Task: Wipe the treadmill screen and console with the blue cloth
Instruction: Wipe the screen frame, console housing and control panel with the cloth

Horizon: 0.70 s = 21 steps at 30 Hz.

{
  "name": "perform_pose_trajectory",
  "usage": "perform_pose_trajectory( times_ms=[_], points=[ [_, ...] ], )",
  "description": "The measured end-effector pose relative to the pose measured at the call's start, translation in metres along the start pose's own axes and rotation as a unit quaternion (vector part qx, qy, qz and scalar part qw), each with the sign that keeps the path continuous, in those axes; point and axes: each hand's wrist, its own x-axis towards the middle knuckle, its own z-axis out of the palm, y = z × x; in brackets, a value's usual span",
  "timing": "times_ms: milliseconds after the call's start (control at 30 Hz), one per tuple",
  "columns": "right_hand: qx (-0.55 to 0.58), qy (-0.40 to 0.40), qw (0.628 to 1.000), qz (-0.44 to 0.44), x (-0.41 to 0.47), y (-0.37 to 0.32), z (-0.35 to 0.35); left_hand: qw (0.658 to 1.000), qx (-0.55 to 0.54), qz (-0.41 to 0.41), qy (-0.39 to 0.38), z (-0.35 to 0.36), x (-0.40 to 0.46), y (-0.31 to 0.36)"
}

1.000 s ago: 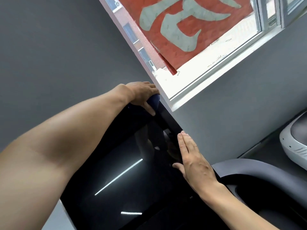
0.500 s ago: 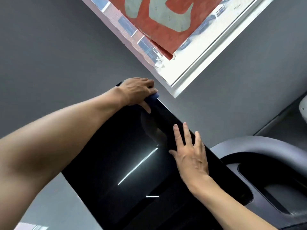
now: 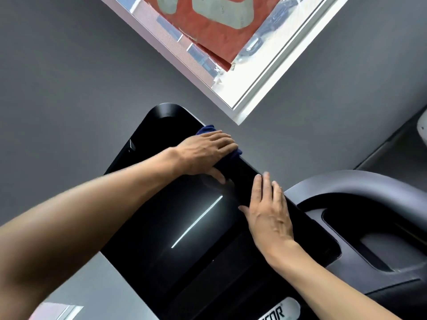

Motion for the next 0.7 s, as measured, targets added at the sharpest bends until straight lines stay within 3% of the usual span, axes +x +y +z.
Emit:
perform_pose_trajectory(
  times_ms=[167, 367, 533, 700],
  points=[
    [-0.005, -0.038, 0.999, 0.023, -0.015, 0.025, -0.004, 0.993, 0.053, -0.065, -0.082, -0.032, -0.014, -0.062],
    [0.010, -0.041, 0.999, 0.023, -0.020, 0.035, -0.007, 0.999, 0.030, -0.021, 0.012, 0.001, -0.003, -0.005],
    [0.040, -0.061, 0.997, 0.036, -0.023, 0.041, -0.007, 1.000, 0.018, 0.017, 0.010, 0.026, 0.015, 0.066],
    [0.075, -0.075, 0.994, 0.024, -0.029, 0.052, -0.013, 0.999, 0.042, 0.003, 0.012, 0.010, 0.002, 0.012]
  ],
)
